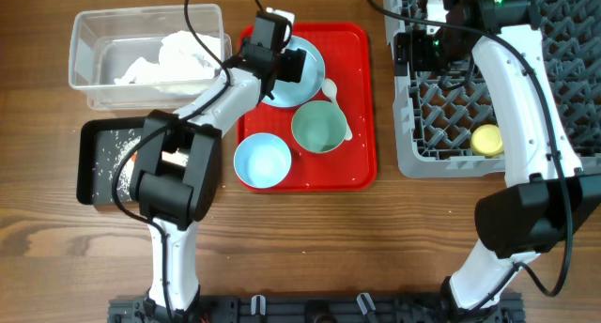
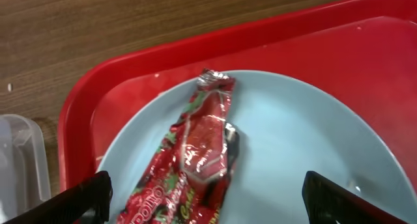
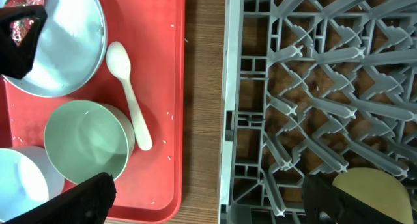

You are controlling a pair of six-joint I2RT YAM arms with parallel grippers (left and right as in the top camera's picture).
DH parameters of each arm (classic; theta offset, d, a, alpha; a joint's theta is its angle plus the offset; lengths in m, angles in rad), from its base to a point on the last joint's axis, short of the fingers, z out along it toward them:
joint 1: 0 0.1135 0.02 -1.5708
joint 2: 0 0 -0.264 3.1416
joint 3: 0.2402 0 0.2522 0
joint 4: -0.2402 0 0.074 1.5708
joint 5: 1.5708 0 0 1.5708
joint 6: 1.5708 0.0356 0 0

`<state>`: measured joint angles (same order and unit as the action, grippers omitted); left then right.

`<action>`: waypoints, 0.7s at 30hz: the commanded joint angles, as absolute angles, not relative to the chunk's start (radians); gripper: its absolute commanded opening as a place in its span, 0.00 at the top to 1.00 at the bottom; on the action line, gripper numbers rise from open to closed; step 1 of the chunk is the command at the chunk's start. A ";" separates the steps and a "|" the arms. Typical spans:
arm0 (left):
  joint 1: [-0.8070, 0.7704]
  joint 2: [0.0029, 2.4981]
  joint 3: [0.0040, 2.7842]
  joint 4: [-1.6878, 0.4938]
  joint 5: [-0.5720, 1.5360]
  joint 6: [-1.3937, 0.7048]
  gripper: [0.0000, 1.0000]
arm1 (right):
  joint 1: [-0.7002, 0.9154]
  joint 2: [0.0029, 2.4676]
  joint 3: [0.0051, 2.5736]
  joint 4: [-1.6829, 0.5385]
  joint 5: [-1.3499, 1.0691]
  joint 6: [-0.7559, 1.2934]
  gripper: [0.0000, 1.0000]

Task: Sort waste into correct bins and load items into the dishwasher rack
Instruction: 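Grasp the red strawberry cake wrapper on the blue plate with the left gripper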

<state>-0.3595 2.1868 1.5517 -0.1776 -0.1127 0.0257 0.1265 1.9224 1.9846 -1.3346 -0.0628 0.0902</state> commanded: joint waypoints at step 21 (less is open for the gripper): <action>-0.367 2.199 1.577 -0.281 -0.096 -0.094 0.96 | 0.124 1.912 1.983 -1.345 -0.075 0.104 0.05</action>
<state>-0.3595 2.2627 1.5826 -0.2543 -0.1051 -0.0143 0.1265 1.9224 1.9846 -1.3426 -0.0631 0.0902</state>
